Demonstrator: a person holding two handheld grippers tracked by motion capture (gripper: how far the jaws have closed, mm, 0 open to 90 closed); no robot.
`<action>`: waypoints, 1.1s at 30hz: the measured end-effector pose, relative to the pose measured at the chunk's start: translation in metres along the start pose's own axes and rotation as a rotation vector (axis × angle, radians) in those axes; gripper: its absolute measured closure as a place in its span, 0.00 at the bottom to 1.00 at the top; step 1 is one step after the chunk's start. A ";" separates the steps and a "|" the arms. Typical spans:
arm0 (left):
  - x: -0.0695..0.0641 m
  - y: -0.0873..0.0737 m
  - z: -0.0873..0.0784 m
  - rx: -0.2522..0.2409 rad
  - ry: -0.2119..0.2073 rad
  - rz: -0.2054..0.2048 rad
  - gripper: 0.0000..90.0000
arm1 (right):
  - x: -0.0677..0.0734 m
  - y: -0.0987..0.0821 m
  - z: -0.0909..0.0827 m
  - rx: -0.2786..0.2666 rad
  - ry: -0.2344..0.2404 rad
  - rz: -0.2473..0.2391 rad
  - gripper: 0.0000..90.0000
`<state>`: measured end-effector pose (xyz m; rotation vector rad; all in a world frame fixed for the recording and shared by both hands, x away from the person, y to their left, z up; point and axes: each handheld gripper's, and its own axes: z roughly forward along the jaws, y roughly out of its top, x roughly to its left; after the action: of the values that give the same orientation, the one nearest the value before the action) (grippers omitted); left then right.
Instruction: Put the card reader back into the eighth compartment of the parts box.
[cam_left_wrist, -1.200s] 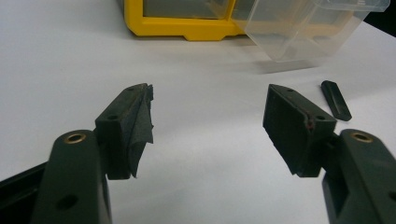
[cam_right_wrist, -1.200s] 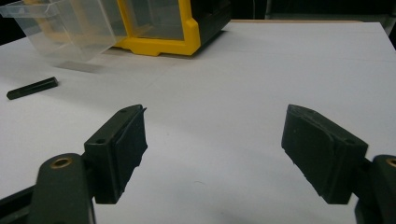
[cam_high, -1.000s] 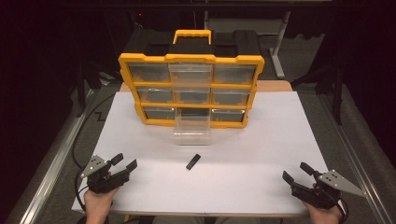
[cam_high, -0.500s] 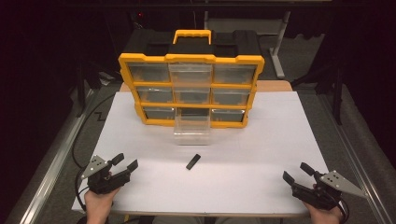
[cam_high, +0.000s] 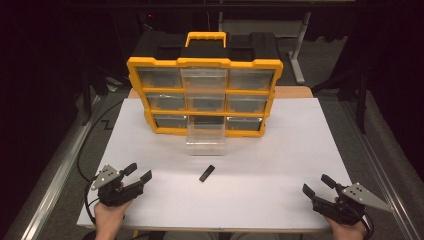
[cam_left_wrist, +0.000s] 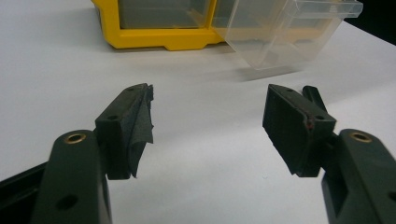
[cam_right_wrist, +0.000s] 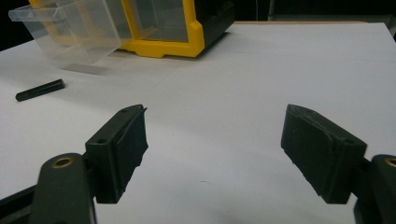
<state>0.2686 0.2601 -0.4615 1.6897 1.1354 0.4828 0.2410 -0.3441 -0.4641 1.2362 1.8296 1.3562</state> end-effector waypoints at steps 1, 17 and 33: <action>-0.001 0.001 0.001 0.001 0.002 0.000 0.38 | 0.000 0.000 0.000 0.002 -0.002 -0.001 0.25; -0.017 0.012 0.014 0.004 -0.045 0.032 0.38 | 0.001 -0.001 0.002 0.022 -0.006 -0.010 0.26; -0.027 0.016 0.022 0.019 -0.073 0.052 0.40 | 0.001 -0.001 0.003 0.030 0.003 -0.012 0.26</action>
<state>0.2800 0.2250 -0.4512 1.7429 1.0479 0.4403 0.2427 -0.3421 -0.4657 1.2375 1.8620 1.3295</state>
